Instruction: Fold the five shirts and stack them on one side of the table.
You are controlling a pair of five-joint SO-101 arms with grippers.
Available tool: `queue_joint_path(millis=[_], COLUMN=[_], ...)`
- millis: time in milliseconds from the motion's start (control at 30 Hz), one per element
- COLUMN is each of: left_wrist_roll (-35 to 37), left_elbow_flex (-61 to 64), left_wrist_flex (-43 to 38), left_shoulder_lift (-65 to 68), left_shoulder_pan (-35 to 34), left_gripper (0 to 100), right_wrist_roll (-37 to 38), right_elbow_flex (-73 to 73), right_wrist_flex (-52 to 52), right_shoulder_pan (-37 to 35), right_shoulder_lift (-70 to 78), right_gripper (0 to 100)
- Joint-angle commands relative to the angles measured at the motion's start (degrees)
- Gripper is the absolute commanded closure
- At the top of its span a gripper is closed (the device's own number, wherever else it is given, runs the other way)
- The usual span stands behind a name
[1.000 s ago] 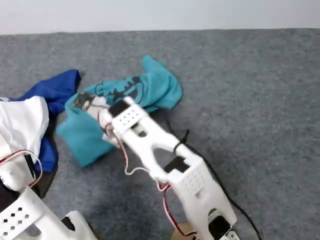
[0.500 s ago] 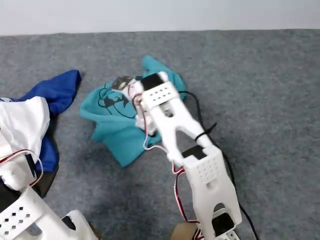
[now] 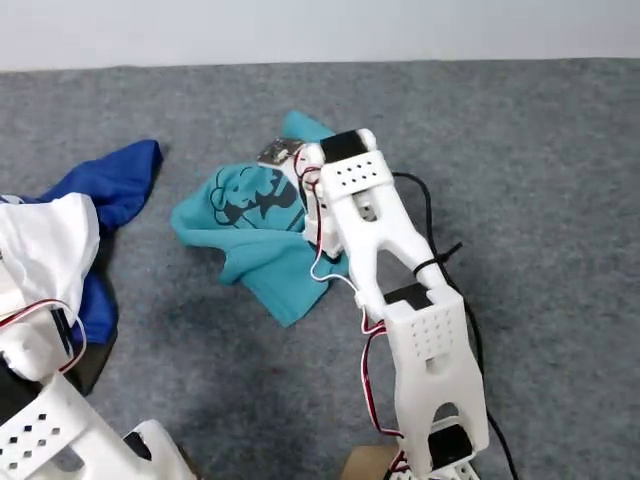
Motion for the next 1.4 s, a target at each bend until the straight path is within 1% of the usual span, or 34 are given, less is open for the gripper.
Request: queue_joint_path(millis=[0, 33, 167, 300, 467, 567, 667, 800, 1067, 1300, 1367], left_wrist_roll=[-2.2, -2.2, -2.29, -2.29, -2.29, -2.29, -2.37, -5.63, -6.24, -6.24, -6.24], left_elbow_flex=[-0.13, -0.13, -0.13, 2.86, 10.15, 11.21, 11.21, 11.65, 11.56, 11.56, 11.56], left_wrist_flex=[-0.97, -1.14, -1.32, -3.16, -8.26, -9.05, -9.05, -9.05, -9.05, -8.7, -8.7], left_shoulder_lift=[-0.62, -0.62, -0.26, -0.26, -0.62, -0.62, -0.62, -0.62, -0.62, -0.7, -0.7], left_shoulder_pan=[0.09, 0.09, 0.09, 0.09, 0.09, 0.09, 0.09, -0.09, -0.18, -0.26, -0.26], left_gripper=[84, 84, 83, 83, 83, 83, 83, 83, 83, 83, 83], right_wrist_roll=[-1.23, -1.32, -1.76, -5.89, -9.58, -12.04, -13.27, -15.82, -15.65, -15.56, -15.47], right_elbow_flex=[-0.44, 0.62, 5.54, 11.52, 17.32, 17.23, 17.23, 15.65, 14.15, 14.15, 14.15], right_wrist_flex=[2.51, 2.51, 2.51, 2.51, 1.89, 1.36, 0.66, 0.4, -3.47, -8.04, -8.31], right_shoulder_pan=[-3.03, -3.82, -7.96, -13.14, -19.12, -20.0, -20.18, -21.23, -24.57, -22.81, -22.2], right_shoulder_lift=[-9.1, -10.77, -17.54, -22.55, -20.97, -16.84, -12.35, -8.22, -3.3, 1.8, 3.03], right_gripper=[70.4, 69.3, 71.0, 74.3, 74.7, 74.5, 70.4, 68.6, 68.7, 68.9, 70.7])
